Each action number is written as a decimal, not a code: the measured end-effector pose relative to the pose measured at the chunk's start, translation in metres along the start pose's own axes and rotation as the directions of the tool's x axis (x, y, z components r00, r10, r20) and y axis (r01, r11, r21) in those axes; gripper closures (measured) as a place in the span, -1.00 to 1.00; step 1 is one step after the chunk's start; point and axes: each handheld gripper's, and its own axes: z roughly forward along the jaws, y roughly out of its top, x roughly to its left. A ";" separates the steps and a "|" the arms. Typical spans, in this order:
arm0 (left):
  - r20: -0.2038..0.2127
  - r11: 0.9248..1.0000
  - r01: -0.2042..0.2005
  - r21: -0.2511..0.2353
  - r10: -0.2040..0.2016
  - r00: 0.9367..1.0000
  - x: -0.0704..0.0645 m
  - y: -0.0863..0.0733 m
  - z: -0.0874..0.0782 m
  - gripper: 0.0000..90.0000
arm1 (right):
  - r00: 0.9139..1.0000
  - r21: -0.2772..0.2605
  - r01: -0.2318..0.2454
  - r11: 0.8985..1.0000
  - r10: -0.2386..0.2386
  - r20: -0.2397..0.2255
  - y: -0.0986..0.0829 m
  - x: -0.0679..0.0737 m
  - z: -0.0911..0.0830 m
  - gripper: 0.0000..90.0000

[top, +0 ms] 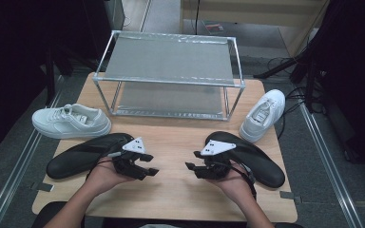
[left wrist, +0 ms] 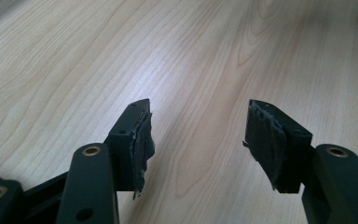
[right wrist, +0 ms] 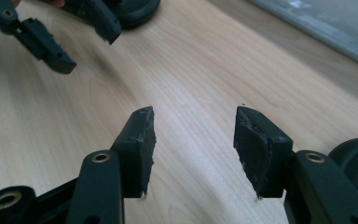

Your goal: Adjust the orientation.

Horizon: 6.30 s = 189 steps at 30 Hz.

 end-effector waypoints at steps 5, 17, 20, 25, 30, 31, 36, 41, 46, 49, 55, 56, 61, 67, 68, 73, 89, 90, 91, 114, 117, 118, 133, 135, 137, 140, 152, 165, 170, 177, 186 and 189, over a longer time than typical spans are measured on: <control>-0.010 1.000 0.013 -0.008 -0.013 1.000 0.002 -0.003 -0.007 -0.10 | 1.000 -0.013 -0.012 1.000 0.012 -0.022 0.004 -0.004 -0.003 -0.07; -0.035 0.997 0.076 -0.020 -0.076 0.996 0.010 -0.018 -0.034 -0.10 | 0.996 0.039 0.018 0.999 -0.015 -0.086 0.009 -0.003 0.006 -0.35; -0.047 0.996 0.085 -0.021 -0.086 0.995 0.011 -0.022 -0.040 -0.10 | 0.996 0.032 0.020 0.999 -0.017 -0.093 0.013 -0.002 0.008 -0.28; -0.070 0.992 0.119 -0.039 -0.122 0.990 0.014 -0.030 -0.052 -0.11 | 0.994 0.007 0.018 1.000 -0.017 -0.111 0.016 -0.007 0.009 -0.13; -0.086 0.986 0.156 -0.056 -0.161 0.983 0.018 -0.039 -0.064 -0.09 | 0.993 0.026 0.010 1.000 -0.007 -0.118 0.020 -0.008 0.012 0.01; -0.091 0.986 0.157 -0.054 -0.162 0.983 0.018 -0.041 -0.066 -0.09 | 0.993 0.020 0.015 1.000 -0.013 -0.114 0.021 -0.008 0.012 0.03; -0.116 0.984 0.170 -0.058 -0.176 0.978 0.019 -0.047 -0.077 -0.09 | 0.993 -0.006 0.034 0.999 -0.034 -0.117 0.025 -0.009 0.013 0.08; -0.149 0.982 0.179 -0.063 -0.186 0.971 0.021 -0.053 -0.087 -0.09 | 0.992 0.001 0.041 0.999 -0.040 -0.121 0.026 -0.010 0.015 0.16; -0.180 0.977 0.198 -0.079 -0.209 0.961 0.026 -0.061 -0.098 -0.10 | 0.991 -0.008 0.042 0.999 -0.043 -0.127 0.027 -0.010 0.015 0.19; -0.207 0.975 0.207 -0.083 -0.220 0.953 0.030 -0.066 -0.103 -0.13 | 0.992 0.002 0.040 0.999 -0.040 -0.119 0.028 -0.010 0.016 0.17; -0.239 0.971 0.221 -0.091 -0.237 0.942 0.039 -0.077 -0.111 -0.12 | 0.992 0.005 0.035 0.999 -0.034 -0.125 0.028 -0.011 0.017 0.19; -0.244 0.971 0.222 -0.086 -0.237 0.940 0.041 -0.079 -0.111 -0.11 | 0.991 0.006 0.034 0.999 -0.033 -0.129 0.028 -0.011 0.018 0.19; -0.210 0.968 0.238 -0.077 -0.249 0.945 0.052 -0.088 -0.104 -0.07 | 0.991 0.009 0.034 0.999 -0.033 -0.126 0.027 -0.011 0.019 0.19; -0.193 0.968 0.250 -0.034 -0.252 0.948 0.059 -0.095 -0.093 0.07 | 0.992 0.017 0.038 0.999 -0.036 -0.118 0.027 -0.010 0.019 0.19; -0.196 0.967 0.253 -0.030 -0.253 0.947 0.060 -0.095 -0.092 0.07 | 0.992 0.018 0.039 0.999 -0.037 -0.117 0.027 -0.010 0.020 0.19; -0.207 0.968 0.249 -0.007 -0.245 0.947 0.066 -0.097 -0.086 0.18 | 0.992 0.021 0.045 0.999 -0.043 -0.118 0.027 -0.010 0.021 0.18; -0.196 0.989 0.145 0.002 -0.142 0.970 0.057 -0.088 -0.088 0.78 | 0.991 0.033 0.050 0.998 -0.045 -0.123 0.027 -0.009 0.023 0.18; -0.192 0.985 0.171 0.001 -0.168 0.967 0.057 -0.086 -0.090 0.79 | 0.991 0.032 0.049 0.998 -0.045 -0.125 0.027 -0.009 0.023 0.18; -0.193 0.983 0.185 0.001 -0.182 0.964 0.057 -0.084 -0.092 0.79 | 0.991 0.032 0.047 0.998 -0.042 -0.126 0.027 -0.009 0.023 0.18; -0.160 0.979 0.201 -0.017 -0.201 0.966 0.040 -0.035 -0.089 0.77 | 0.993 0.024 -0.006 1.000 0.008 -0.119 0.021 -0.014 0.018 0.14; -0.154 0.981 0.194 -0.012 -0.193 0.969 0.039 -0.028 -0.084 0.78 | 0.994 0.029 -0.007 1.000 0.011 -0.112 0.019 -0.013 0.016 0.13; -0.147 0.981 0.195 -0.011 -0.194 0.970 0.039 -0.026 -0.082 0.78 | 0.994 0.028 -0.005 1.000 0.008 -0.110 0.018 -0.014 0.016 0.13; -0.092 0.993 0.112 0.046 -0.108 0.990 0.028 0.018 -0.039 0.77 | 0.996 0.034 -0.035 0.999 0.037 -0.076 0.005 -0.015 0.005 0.14; -0.090 0.993 0.106 0.057 -0.101 0.991 0.027 0.024 -0.033 0.77 | 0.997 0.033 -0.038 0.999 0.040 -0.073 0.004 -0.015 0.003 0.14; -0.084 0.993 0.102 0.060 -0.097 0.992 0.026 0.031 -0.027 0.77 | 0.997 0.032 -0.043 0.999 0.045 -0.068 0.002 -0.015 0.001 0.14; -0.080 0.993 0.104 0.056 -0.100 0.992 0.024 0.042 -0.019 0.77 | 0.997 0.027 -0.051 0.998 0.053 -0.059 0.000 -0.015 -0.001 0.14; -0.035 0.994 0.065 0.087 -0.062 0.997 0.008 0.061 0.035 0.75 | 0.997 0.026 -0.055 0.998 0.057 -0.052 -0.001 -0.014 0.000 0.14; -0.002 0.992 0.059 0.110 -0.059 0.998 0.015 0.052 0.045 0.46 | 0.997 0.008 -0.066 0.998 0.066 -0.044 0.001 -0.014 0.011 0.14; 0.021 0.994 0.075 0.078 -0.077 0.997 0.016 0.051 0.035 0.26 | 0.997 0.013 -0.061 0.998 0.062 -0.040 0.001 -0.013 0.015 0.14; 0.002 0.998 0.039 0.047 -0.039 0.999 0.018 0.044 0.016 0.02 | 0.998 0.012 -0.062 0.998 0.063 -0.032 0.001 -0.012 0.018 0.13; -0.038 0.998 0.061 -0.006 -0.061 0.997 0.028 0.024 -0.013 -0.06 | 0.998 0.005 -0.039 0.999 0.040 -0.051 0.007 -0.009 0.024 0.13; -0.047 0.996 0.081 -0.021 -0.082 0.996 0.032 0.016 -0.021 -0.09 | 0.998 0.002 -0.031 1.000 0.031 -0.061 0.010 -0.009 0.027 0.13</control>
